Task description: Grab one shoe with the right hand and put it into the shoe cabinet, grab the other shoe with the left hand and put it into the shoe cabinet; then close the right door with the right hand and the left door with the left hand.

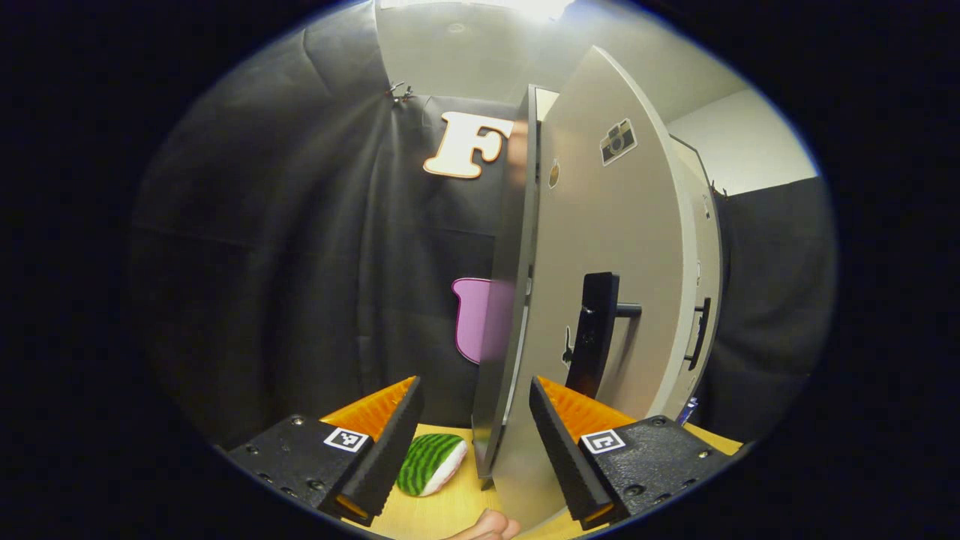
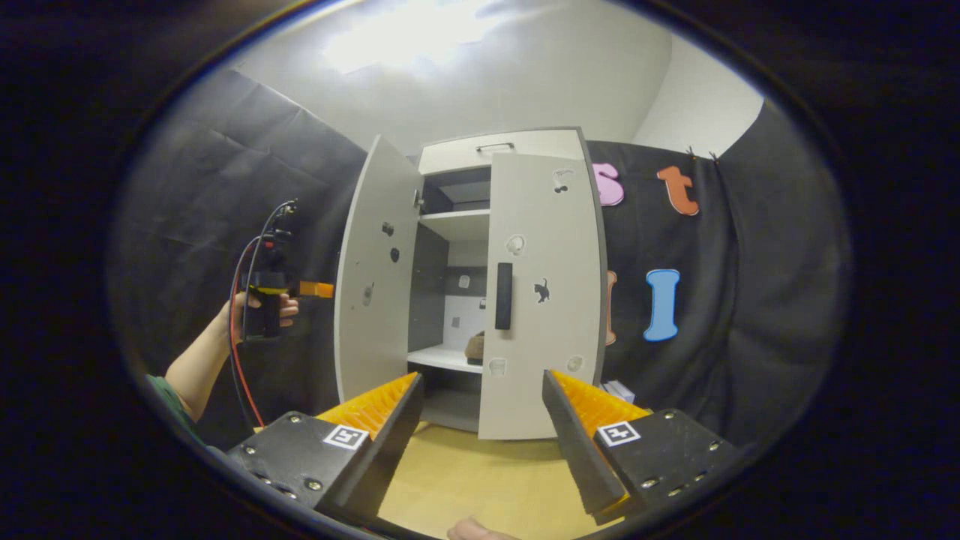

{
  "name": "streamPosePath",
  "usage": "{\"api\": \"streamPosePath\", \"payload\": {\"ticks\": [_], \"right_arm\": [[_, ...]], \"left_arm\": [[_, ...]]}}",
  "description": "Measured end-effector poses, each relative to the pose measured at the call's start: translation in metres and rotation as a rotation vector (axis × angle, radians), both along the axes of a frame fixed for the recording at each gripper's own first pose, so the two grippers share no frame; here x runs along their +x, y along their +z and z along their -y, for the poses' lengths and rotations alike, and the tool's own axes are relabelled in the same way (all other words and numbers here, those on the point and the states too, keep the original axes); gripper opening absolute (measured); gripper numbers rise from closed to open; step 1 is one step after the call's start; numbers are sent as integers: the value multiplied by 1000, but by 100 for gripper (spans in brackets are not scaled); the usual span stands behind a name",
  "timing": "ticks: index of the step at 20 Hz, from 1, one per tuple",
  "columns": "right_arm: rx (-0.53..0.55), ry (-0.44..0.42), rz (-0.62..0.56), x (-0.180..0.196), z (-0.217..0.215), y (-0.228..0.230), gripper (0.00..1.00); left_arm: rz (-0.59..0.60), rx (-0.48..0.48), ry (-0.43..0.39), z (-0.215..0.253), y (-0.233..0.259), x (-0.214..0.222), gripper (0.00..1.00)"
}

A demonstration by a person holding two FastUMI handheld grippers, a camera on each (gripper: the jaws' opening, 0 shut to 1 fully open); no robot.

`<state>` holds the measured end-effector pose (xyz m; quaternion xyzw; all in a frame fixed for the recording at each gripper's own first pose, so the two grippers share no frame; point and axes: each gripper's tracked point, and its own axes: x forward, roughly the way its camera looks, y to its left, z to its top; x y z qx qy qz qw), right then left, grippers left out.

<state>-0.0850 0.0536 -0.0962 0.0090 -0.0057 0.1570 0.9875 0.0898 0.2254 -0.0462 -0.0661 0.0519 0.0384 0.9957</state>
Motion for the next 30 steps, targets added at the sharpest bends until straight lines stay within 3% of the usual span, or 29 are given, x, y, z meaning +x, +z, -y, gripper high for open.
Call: {"api": "streamPosePath", "payload": {"ticks": [2, 3, 4, 8, 9, 10, 13, 17, 30], "right_arm": [[17, -11, 5, 0, 3, 2, 95], [26, -14, 6, 1, 4, 3, 95], [34, -21, 4, 3, 7, 2, 95], [43, -53, -8, 12, 21, -3, 93], [47, -58, -11, 13, 23, -4, 95], [52, -60, -14, 15, 25, -6, 95], [67, -68, -20, 18, 33, -6, 95], [69, -95, -22, 24, 44, -9, 93], [120, -151, -50, 42, 63, -19, 93]], "left_arm": [[-18, -25, -12, 10, -3, -1, 83], [-18, -28, -20, 17, -3, 0, 94], [-17, -13, -32, 23, -2, 1, 88], [-13, 28, -62, 44, 0, 7, 88], [-10, 28, -62, 49, -2, 9, 83], [-19, 33, -57, 52, -4, 10, 88], [-30, 77, -39, 52, -7, 17, 88], [-41, 64, -64, 64, -9, 24, 88], [-131, 45, -157, 153, -32, 54, 89]]}}
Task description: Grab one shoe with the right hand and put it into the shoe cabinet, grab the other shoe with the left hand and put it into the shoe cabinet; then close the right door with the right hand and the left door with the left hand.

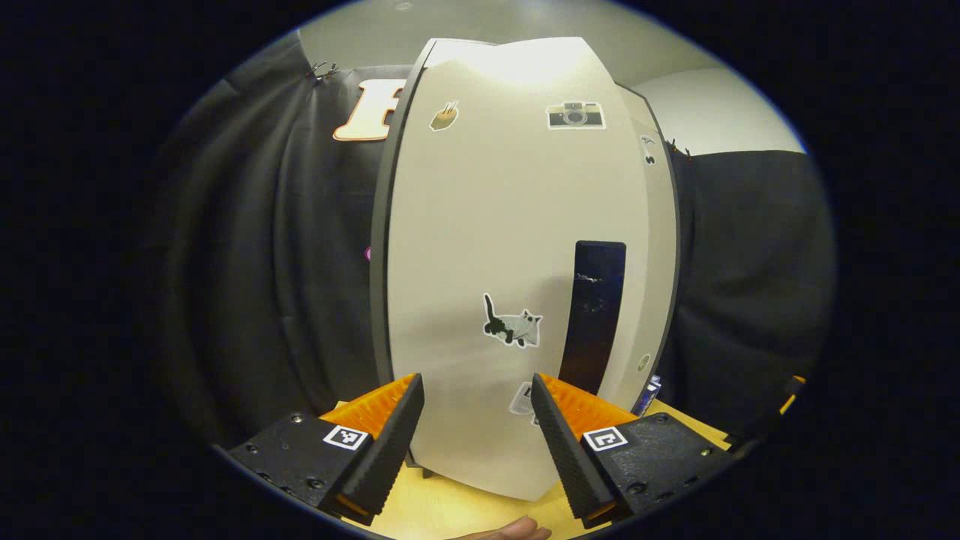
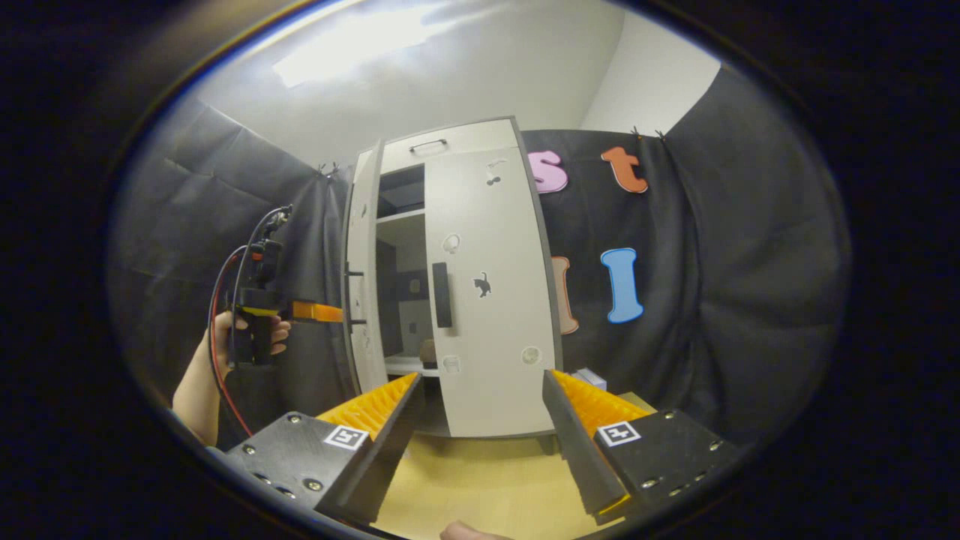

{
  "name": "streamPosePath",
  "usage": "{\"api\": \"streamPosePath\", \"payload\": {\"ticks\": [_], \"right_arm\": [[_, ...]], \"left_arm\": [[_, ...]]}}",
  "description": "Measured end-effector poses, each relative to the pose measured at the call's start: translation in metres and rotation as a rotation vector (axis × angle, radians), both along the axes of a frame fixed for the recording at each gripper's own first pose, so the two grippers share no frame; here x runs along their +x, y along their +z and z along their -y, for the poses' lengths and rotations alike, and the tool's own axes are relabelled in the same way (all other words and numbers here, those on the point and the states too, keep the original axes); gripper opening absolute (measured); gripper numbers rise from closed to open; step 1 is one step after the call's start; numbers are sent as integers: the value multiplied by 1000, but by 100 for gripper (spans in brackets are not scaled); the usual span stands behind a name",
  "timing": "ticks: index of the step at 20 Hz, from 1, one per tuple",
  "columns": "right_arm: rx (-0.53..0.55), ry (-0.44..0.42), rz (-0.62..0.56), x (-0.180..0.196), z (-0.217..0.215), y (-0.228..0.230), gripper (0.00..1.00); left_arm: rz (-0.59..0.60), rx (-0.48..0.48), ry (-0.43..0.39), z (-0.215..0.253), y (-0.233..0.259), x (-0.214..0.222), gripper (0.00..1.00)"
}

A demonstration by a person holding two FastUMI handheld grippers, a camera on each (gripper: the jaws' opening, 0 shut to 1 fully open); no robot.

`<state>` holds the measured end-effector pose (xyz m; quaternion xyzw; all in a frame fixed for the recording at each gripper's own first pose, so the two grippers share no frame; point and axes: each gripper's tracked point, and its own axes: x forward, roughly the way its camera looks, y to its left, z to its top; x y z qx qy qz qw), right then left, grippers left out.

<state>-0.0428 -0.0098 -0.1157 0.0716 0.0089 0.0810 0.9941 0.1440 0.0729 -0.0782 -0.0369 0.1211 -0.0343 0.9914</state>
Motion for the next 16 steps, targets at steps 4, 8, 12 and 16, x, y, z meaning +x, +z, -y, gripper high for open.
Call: {"api": "streamPosePath", "payload": {"ticks": [4, 8, 12, 16], "right_arm": [[-15, -20, -3, 5, 4, -2, 95], [-14, -25, -13, 12, 0, -2, 95], [-35, -25, -8, 15, -8, 4, 93], [-54, -35, 15, 15, -19, 15, 93]], "left_arm": [[47, 61, 35, 2, 8, -16, 89], [116, 112, 114, -1, 16, -52, 90], [105, 54, 90, 17, 12, -90, 90], [148, 73, 138, 17, 18, -119, 89]]}}
